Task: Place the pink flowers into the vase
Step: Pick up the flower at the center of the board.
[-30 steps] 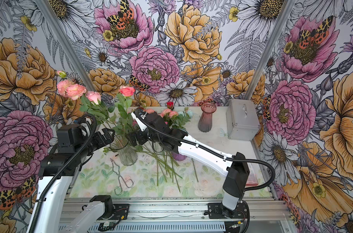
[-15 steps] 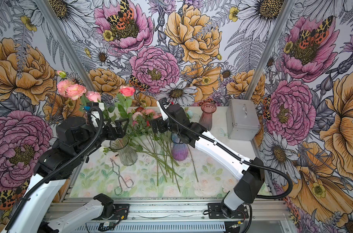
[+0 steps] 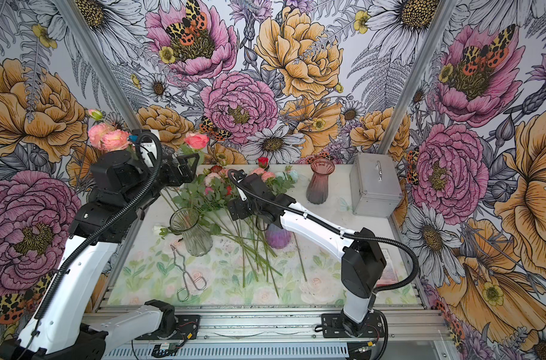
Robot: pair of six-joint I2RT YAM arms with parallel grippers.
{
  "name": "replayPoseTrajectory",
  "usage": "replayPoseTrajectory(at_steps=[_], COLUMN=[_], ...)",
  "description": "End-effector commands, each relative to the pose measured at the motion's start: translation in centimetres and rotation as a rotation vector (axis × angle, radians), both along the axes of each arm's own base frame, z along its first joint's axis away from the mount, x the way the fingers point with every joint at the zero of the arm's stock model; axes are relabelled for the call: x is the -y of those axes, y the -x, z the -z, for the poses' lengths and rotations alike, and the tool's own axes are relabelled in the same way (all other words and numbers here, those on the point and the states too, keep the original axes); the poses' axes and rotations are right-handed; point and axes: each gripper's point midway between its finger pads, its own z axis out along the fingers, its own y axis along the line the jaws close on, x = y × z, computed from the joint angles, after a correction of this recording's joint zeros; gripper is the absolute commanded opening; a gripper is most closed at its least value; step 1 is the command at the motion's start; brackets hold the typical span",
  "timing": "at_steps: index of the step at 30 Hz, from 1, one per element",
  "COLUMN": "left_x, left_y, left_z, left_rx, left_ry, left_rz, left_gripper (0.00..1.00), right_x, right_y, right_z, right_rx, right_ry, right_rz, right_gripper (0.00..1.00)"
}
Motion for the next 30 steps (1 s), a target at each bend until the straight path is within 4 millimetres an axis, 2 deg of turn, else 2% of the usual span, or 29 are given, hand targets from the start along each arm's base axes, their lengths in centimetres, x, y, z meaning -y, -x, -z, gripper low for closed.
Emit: replayPoseTrajectory(at_steps=[1, 6, 9, 19, 30], left_x=[1.1, 2.1, 2.0, 1.8, 1.3], left_y=[1.7, 3.9, 4.5, 4.7, 4.8], left_z=[-2.5, -3.3, -3.4, -3.3, -2.8], left_rx=[0.07, 0.123, 0.138, 0.14, 0.132], left_ry=[0.066, 0.029, 0.015, 0.016, 0.022], left_rz=[0.114, 0.217, 0.222, 0.218, 0.203], left_gripper=[0.98, 0.99, 0.99, 0.99, 0.99], right_x=[-1.9, -2.9, -3.3, -4.3, -6.4], right_y=[0.3, 0.4, 0.5, 0.6, 0.7], right_z=[-1.6, -0.1, 0.4, 1.5, 5.6], right_rx=[0.019, -0.011, -0.017, -0.026, -0.071], right_ry=[-0.036, -0.028, -0.018, -0.001, 0.054], right_rz=[-0.016, -0.019, -0.024, -0.032, -0.04], right_gripper=[0.9, 0.83, 0.82, 0.77, 0.65])
